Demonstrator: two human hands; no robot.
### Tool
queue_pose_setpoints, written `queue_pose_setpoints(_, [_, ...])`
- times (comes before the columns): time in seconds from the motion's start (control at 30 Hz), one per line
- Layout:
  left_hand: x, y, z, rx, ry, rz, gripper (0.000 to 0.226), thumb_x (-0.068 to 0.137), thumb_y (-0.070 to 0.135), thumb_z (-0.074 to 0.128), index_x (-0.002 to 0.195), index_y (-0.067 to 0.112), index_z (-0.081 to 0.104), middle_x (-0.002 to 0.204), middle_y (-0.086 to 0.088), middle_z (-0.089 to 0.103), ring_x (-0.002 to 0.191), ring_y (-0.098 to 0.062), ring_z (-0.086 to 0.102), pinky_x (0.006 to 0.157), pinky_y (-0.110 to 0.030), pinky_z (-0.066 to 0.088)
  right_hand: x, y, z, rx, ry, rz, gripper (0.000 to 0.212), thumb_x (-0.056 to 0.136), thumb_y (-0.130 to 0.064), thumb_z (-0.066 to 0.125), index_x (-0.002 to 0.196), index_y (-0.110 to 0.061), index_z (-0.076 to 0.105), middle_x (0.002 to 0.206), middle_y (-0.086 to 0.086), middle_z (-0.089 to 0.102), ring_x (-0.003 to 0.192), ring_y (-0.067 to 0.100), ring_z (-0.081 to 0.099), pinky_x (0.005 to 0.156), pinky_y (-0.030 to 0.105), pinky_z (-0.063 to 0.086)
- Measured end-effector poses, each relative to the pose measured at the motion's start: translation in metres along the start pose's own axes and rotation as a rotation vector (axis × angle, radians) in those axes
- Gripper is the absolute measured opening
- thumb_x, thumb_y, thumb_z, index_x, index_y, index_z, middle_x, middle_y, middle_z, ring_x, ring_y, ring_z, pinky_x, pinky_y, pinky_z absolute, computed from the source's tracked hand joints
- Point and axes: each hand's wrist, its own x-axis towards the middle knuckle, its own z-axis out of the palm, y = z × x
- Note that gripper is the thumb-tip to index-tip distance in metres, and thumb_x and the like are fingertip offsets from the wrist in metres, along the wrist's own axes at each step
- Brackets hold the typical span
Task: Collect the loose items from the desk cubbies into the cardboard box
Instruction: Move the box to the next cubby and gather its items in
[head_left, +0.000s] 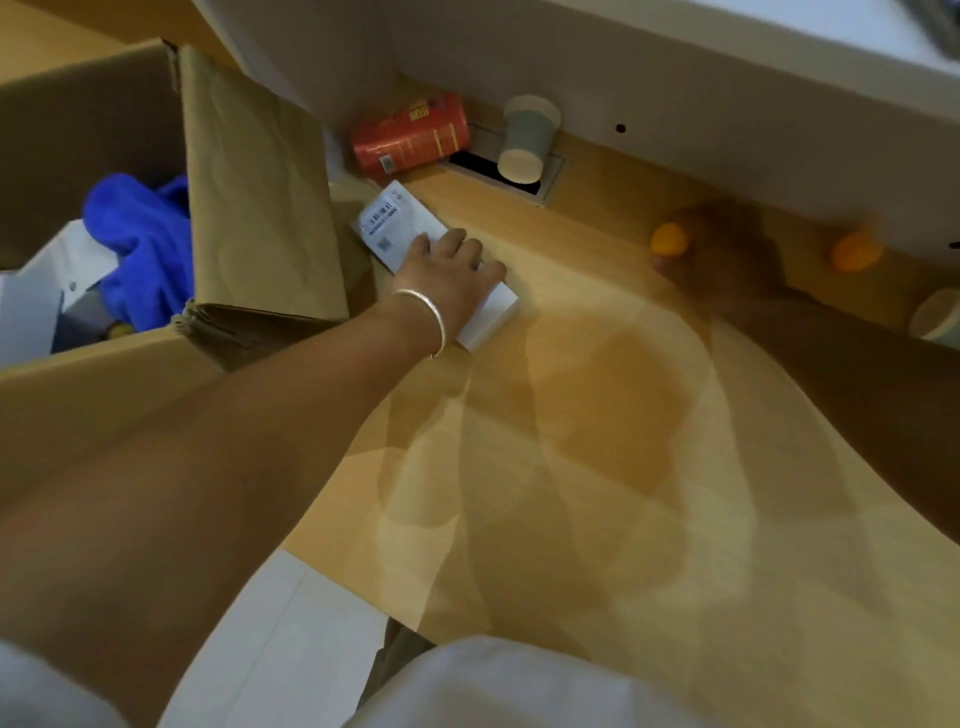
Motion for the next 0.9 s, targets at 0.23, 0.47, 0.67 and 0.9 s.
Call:
queue_pose_setpoints(0.23, [-0.031, 0.017, -0.018, 0.029, 0.125, 0.142, 0.072, 0.084, 0.017, 0.063, 0.143, 0.027, 0.022, 0.152, -0.012, 0.02, 0.144, -0.032, 0.009, 0.113, -0.052, 0.018, -0.028, -0.039, -0.004, -0.015, 0.002, -0.033, 0.037, 0.088, -0.041, 0.061, 0.116, -0.017, 0.056, 0.123, 0.018, 0.046, 0.115, 0.04, 0.04, 0.088, 0.046, 0.04])
queue_pose_setpoints(0.47, [-0.093, 0.005, -0.058, 0.052, 0.404, 0.302, 0.071, 0.079, 0.018, 0.068, 0.137, 0.027, 0.029, 0.147, -0.013, 0.029, 0.141, -0.032, 0.017, 0.111, -0.051, 0.02, -0.056, -0.104, -0.04, 0.165, 0.175, -0.134, 0.048, 0.087, -0.04, 0.065, 0.124, -0.012, 0.056, 0.117, 0.023, 0.052, 0.11, 0.041, 0.045, 0.086, 0.044, 0.039])
queue_pose_setpoints(0.67, [-0.155, -0.047, -0.084, 0.043, 0.57, 0.247, 0.076, 0.077, 0.023, 0.072, 0.14, 0.028, 0.029, 0.147, -0.012, 0.031, 0.141, -0.033, 0.018, 0.112, -0.051, 0.019, -0.076, -0.163, -0.073, 0.249, 0.251, -0.206, 0.046, 0.089, -0.043, 0.06, 0.126, -0.015, 0.054, 0.119, 0.017, 0.052, 0.11, 0.035, 0.042, 0.086, 0.033, 0.028])
queue_pose_setpoints(0.9, [-0.23, -0.183, -0.063, -0.063, 0.514, -0.053, 0.079, 0.072, 0.024, 0.072, 0.138, 0.028, 0.03, 0.144, -0.009, 0.032, 0.139, -0.03, 0.019, 0.11, -0.05, 0.022, -0.064, -0.301, -0.127, 0.336, 0.35, -0.344, 0.039, 0.088, -0.046, 0.06, 0.122, -0.025, 0.054, 0.119, 0.006, 0.053, 0.113, 0.026, 0.043, 0.089, 0.031, 0.03])
